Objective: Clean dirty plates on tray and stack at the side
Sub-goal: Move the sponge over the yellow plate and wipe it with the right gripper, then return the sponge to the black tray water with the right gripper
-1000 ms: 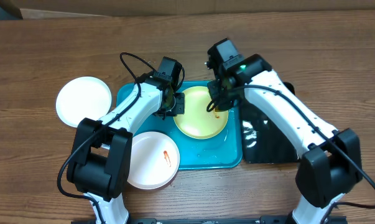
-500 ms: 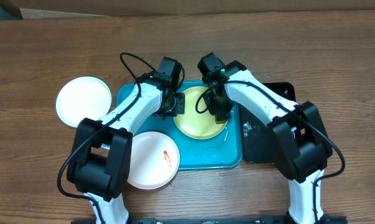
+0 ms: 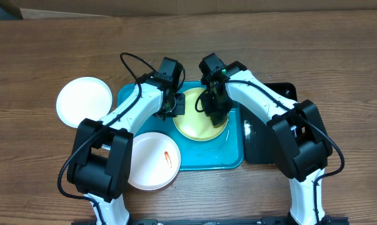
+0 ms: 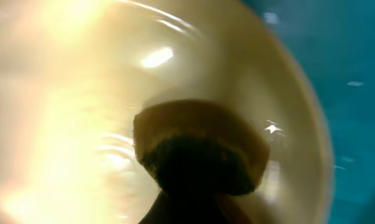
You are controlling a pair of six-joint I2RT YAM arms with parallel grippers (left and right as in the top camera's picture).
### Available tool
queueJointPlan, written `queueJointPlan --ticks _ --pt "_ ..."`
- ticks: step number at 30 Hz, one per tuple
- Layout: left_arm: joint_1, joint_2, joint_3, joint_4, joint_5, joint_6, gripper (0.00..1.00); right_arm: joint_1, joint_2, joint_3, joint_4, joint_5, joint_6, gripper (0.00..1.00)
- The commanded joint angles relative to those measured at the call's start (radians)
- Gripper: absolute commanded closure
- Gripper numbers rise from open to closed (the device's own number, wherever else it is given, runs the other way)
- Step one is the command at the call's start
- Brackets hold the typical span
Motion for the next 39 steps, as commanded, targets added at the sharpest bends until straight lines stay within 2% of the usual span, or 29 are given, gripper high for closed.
queueJointPlan --ticks 1,6,11,15,20,25,28,31,36,37,39 --pt "-0.008 0.010 0.007 0.005 0.001 0.001 0.96 0.004 0.028 0.018 0.037 -0.201 0.041 0.96" --pt "-0.008 0.010 0.007 0.005 0.001 0.001 0.95 -0.071 0.023 0.123 -0.044 -0.318 0.023 0.96" --pt "-0.008 0.010 0.007 0.006 0.001 0.001 0.95 -0.165 -0.001 0.264 -0.288 -0.324 -0.059 0.96" --pt "-0.008 0.010 0.007 0.008 0.001 0.001 0.94 -0.248 -0.041 0.295 -0.465 -0.149 -0.057 0.96" --pt "-0.008 0.010 0.007 0.009 0.001 0.001 0.94 -0.339 -0.050 0.284 -0.584 0.018 -0.008 0.96" --pt "-0.008 0.010 0.007 0.008 0.001 0.001 0.94 -0.384 -0.050 0.204 -0.588 0.219 0.137 0.96" --pt "-0.008 0.010 0.007 0.009 0.001 0.001 0.94 -0.387 -0.050 0.138 -0.553 0.271 0.205 0.96" --pt "-0.008 0.010 0.007 0.009 0.001 0.001 0.94 -0.387 -0.050 0.056 -0.469 0.283 0.264 0.96" --pt "-0.008 0.010 0.007 0.012 0.001 0.001 0.94 -0.387 -0.050 -0.092 -0.275 0.283 0.266 0.96" --pt "-0.008 0.010 0.007 0.013 0.001 0.001 0.93 -0.387 -0.050 -0.120 -0.242 0.282 0.266 0.89" --pt "-0.008 0.010 0.007 0.013 0.001 0.001 0.91 -0.387 -0.050 -0.139 -0.224 0.283 0.265 0.59"
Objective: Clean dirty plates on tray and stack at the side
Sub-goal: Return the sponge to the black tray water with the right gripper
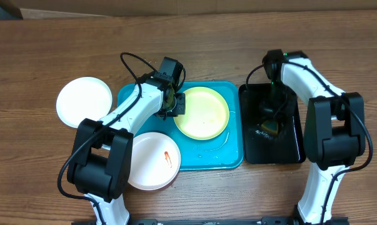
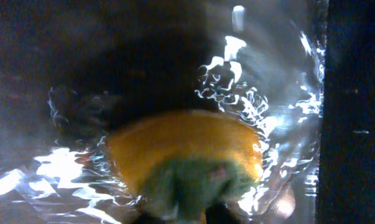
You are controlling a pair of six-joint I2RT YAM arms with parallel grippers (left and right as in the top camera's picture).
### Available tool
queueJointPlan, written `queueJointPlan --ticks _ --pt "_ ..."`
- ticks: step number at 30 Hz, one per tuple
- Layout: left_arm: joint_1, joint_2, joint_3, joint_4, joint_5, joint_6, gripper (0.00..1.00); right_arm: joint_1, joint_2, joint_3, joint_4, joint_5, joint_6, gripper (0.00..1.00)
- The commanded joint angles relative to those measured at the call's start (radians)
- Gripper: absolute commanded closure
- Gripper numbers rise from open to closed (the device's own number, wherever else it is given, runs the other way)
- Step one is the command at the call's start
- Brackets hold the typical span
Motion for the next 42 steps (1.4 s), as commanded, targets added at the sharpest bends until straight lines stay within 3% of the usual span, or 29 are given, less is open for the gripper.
queueJointPlan --ticks 1,4,7,11,13,17,27,42 --pt "-0.007 0.010 0.007 0.006 -0.003 0.001 0.89 0.003 -0.031 -0.045 0.028 0.015 0.015 0.56" --pt "-0.007 0.010 0.007 0.009 -0.003 0.001 0.81 0.002 -0.032 -0.016 -0.002 0.014 0.015 0.51" --pt "-0.007 0.010 0.007 0.009 -0.003 0.001 0.80 0.002 -0.032 0.036 -0.059 0.015 0.006 0.51" --pt "-0.007 0.010 0.007 0.006 -0.003 0.001 0.94 0.002 -0.032 0.059 -0.077 0.014 -0.038 0.51" --pt "-0.007 0.010 0.007 0.006 -0.003 0.001 0.95 0.002 -0.032 0.060 -0.080 0.014 -0.038 0.50" --pt "-0.007 0.010 0.007 0.006 -0.002 0.001 0.87 -0.015 -0.032 0.081 -0.117 0.007 -0.038 0.41" --pt "-0.007 0.010 0.007 0.002 -0.002 0.001 0.82 -0.132 -0.039 0.179 -0.182 -0.255 -0.243 0.41" --pt "-0.007 0.010 0.007 0.006 -0.002 0.000 0.69 -0.327 -0.045 0.224 -0.187 -0.309 -0.259 0.42"
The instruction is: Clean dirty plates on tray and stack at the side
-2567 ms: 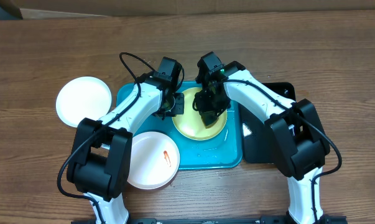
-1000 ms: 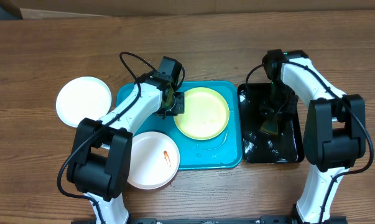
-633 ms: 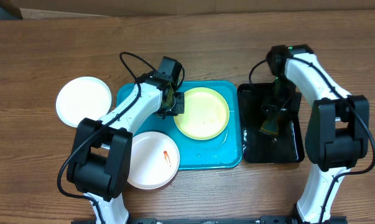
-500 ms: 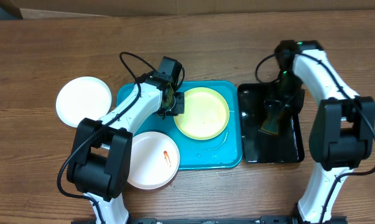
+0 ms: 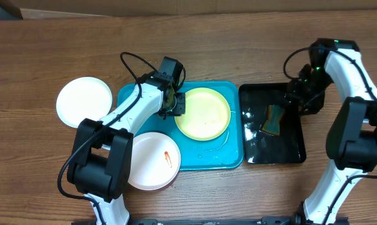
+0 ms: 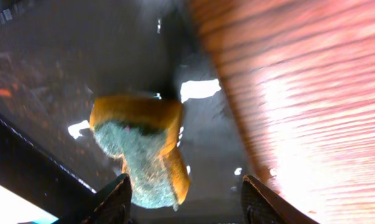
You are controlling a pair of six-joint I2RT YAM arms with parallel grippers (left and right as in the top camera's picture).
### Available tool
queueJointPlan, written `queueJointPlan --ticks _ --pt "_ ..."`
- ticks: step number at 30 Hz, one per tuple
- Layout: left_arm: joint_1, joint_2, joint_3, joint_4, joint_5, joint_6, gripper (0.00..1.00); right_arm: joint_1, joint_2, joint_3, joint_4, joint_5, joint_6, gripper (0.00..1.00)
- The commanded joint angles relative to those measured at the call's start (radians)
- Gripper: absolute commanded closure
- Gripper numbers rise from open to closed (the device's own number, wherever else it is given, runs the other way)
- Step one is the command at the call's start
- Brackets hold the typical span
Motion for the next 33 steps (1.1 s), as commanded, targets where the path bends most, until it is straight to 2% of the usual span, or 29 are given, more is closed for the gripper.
queueJointPlan --ticks 1,6,9,10,11,23,25,28,33 --pt "-0.007 0.010 0.007 -0.002 -0.003 0.001 0.69 -0.076 -0.024 0.071 0.009 -0.015 0.011 0.42" --pt "-0.007 0.010 0.007 0.014 -0.002 0.000 0.62 -0.157 -0.024 0.126 -0.012 -0.014 0.007 0.42" --pt "-0.007 0.010 0.006 0.016 -0.006 0.001 0.62 -0.202 -0.024 0.132 0.008 -0.014 0.007 0.38" --pt "-0.007 0.010 0.005 0.016 -0.006 0.000 0.62 -0.217 -0.024 0.130 0.009 -0.014 0.007 0.06" --pt "-0.007 0.010 0.003 0.016 -0.006 0.000 0.61 -0.224 -0.024 0.130 0.008 -0.014 0.007 0.00" --pt "-0.007 0.010 -0.099 0.105 -0.006 -0.026 0.65 -0.235 -0.024 0.130 0.120 -0.014 0.007 0.00" --pt "-0.007 0.010 -0.105 0.112 -0.006 -0.025 0.73 -0.235 -0.024 0.130 0.156 -0.014 0.007 0.00" --pt "-0.007 0.009 -0.100 0.129 -0.006 -0.025 0.93 -0.235 -0.024 0.130 0.216 -0.014 0.007 0.00" --pt "0.001 -0.003 -0.002 0.068 -0.007 0.011 0.96 -0.235 -0.024 0.130 0.305 -0.014 0.007 0.00"
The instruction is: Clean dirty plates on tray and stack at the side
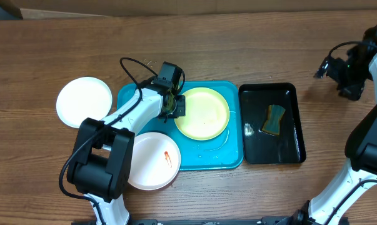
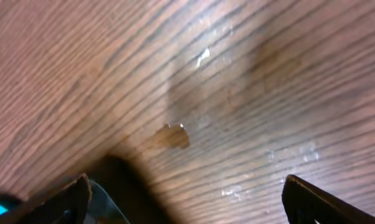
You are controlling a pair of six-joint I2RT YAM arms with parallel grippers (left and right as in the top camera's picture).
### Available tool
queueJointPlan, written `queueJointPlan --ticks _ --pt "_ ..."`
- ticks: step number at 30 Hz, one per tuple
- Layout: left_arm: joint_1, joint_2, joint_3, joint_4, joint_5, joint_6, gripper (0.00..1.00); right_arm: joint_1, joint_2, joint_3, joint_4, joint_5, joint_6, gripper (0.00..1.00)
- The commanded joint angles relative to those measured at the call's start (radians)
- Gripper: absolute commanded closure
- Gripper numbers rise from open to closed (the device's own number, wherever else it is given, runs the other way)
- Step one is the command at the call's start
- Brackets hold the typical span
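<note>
A yellow plate point(image 1: 204, 114) lies on the teal tray point(image 1: 235, 156). My left gripper point(image 1: 175, 105) sits at the plate's left rim, shut on it. A white plate with a red smear point(image 1: 152, 159) overlaps the tray's front left corner. A clean white plate point(image 1: 84, 102) rests on the table to the left. The yellow-green sponge point(image 1: 275, 119) lies loose in the black tray point(image 1: 296, 134). My right gripper point(image 1: 338, 78) hangs over bare wood far right of that tray. In the right wrist view the right gripper point(image 2: 186, 202) is open, fingers point(image 2: 311, 199) wide apart and nothing between them.
The black tray holds a film of water. Wet spots point(image 2: 175, 135) mark the wood under my right gripper, and the black tray's corner point(image 2: 122, 186) shows at the lower left of the wrist view. A black cable point(image 1: 135, 65) loops behind the left arm.
My right gripper has moved from the black tray's right edge out over the bare table at the far right. The sponge stays in the tray. The left gripper and all plates are unchanged.
My right gripper first pressed the sponge onto the yellow plate while the left held its rim. Then it held the sponge in the black tray's water. Then it stood open with the sponge lying in the tray, and now it is away over the table.
</note>
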Motion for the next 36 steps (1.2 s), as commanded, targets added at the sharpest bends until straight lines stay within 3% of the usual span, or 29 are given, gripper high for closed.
queueJointPlan --ticks 1,7,19,22,28,36 --pt "0.001 -0.004 0.084 -0.039 -0.016 0.050 0.96 0.002 -0.024 0.021 0.048 -0.005 0.002 0.00" --pt "0.002 -0.015 0.212 -0.114 -0.091 0.133 0.96 0.002 -0.024 0.021 0.084 -0.005 0.002 0.00" --pt "0.003 -0.015 0.230 -0.105 -0.087 0.215 0.96 0.002 -0.024 0.021 0.085 -0.005 0.002 0.00" --pt "0.003 -0.016 0.241 -0.103 -0.055 0.218 0.96 0.002 -0.024 0.021 0.085 -0.005 0.002 0.00" --pt "0.027 -0.016 0.320 -0.140 0.097 0.341 0.96 0.002 -0.024 0.021 0.085 -0.005 0.002 0.00" --pt "0.065 -0.016 0.465 -0.253 0.105 0.367 0.96 0.002 -0.024 0.021 0.085 -0.005 0.002 0.00"
